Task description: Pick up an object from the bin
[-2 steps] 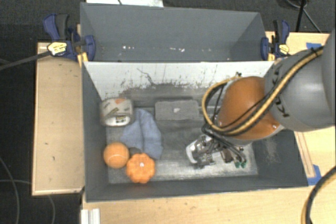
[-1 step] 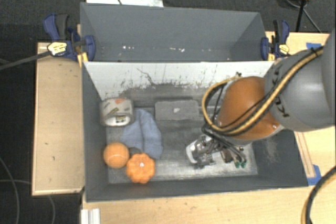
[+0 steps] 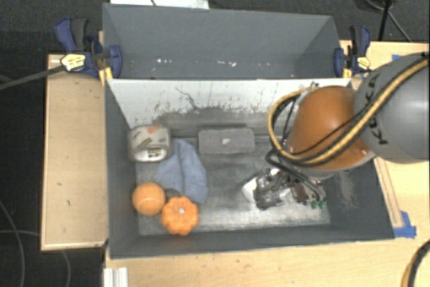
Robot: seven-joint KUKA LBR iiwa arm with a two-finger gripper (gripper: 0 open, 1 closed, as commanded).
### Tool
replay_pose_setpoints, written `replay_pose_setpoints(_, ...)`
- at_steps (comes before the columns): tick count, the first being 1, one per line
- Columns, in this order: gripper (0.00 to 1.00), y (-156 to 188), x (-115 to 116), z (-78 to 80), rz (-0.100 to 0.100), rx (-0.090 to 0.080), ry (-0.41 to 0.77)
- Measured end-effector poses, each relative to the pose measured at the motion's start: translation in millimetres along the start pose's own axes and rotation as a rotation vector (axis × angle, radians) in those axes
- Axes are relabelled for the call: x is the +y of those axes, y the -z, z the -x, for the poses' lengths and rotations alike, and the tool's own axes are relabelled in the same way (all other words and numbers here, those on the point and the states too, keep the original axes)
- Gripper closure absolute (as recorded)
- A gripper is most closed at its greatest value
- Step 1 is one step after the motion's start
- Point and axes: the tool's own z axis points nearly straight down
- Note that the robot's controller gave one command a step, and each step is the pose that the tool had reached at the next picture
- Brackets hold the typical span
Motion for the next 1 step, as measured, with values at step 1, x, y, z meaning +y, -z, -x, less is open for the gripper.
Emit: replay_pose_setpoints(1,1.0,31.1,-0.4,7.0,-0.003,-0.015,-0.001)
